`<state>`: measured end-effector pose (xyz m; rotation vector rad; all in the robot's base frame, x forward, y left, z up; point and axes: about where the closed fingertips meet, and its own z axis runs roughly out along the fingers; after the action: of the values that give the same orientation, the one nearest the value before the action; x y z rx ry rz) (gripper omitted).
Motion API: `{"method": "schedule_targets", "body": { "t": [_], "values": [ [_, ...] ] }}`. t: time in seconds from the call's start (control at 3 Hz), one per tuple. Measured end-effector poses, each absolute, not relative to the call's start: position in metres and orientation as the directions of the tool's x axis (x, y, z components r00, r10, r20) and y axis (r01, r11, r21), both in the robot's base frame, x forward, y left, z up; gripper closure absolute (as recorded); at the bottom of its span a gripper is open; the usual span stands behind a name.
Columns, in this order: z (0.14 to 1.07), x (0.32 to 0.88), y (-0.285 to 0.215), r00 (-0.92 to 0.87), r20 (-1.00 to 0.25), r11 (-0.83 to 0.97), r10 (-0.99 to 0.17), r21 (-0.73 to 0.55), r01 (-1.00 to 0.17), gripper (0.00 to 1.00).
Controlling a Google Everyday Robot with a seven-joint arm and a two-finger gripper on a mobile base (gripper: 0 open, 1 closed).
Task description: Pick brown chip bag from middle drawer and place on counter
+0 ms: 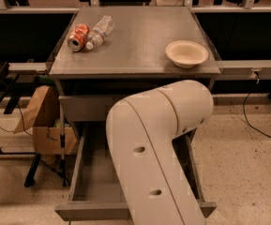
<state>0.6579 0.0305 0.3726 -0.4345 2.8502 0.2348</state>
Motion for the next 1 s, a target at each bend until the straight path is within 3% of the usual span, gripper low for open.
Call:
{"method": "schedule_targets", "body": {
  "t": [0.33,0.67,1.0],
  "values": [
    [0.393,0.654,0.029,-0.916,-0.313,0.940,-0.252,0.145,-0.308,1.00],
    [0.451,0.615,0.011,-0.885,-0.383,0.913,-0.266,0.194,-0.359,1.00],
    [0.506,0.549,-0.010,-0.847,-0.365,0.860,-0.386,0.189,-0.473,1.00]
  ]
}}
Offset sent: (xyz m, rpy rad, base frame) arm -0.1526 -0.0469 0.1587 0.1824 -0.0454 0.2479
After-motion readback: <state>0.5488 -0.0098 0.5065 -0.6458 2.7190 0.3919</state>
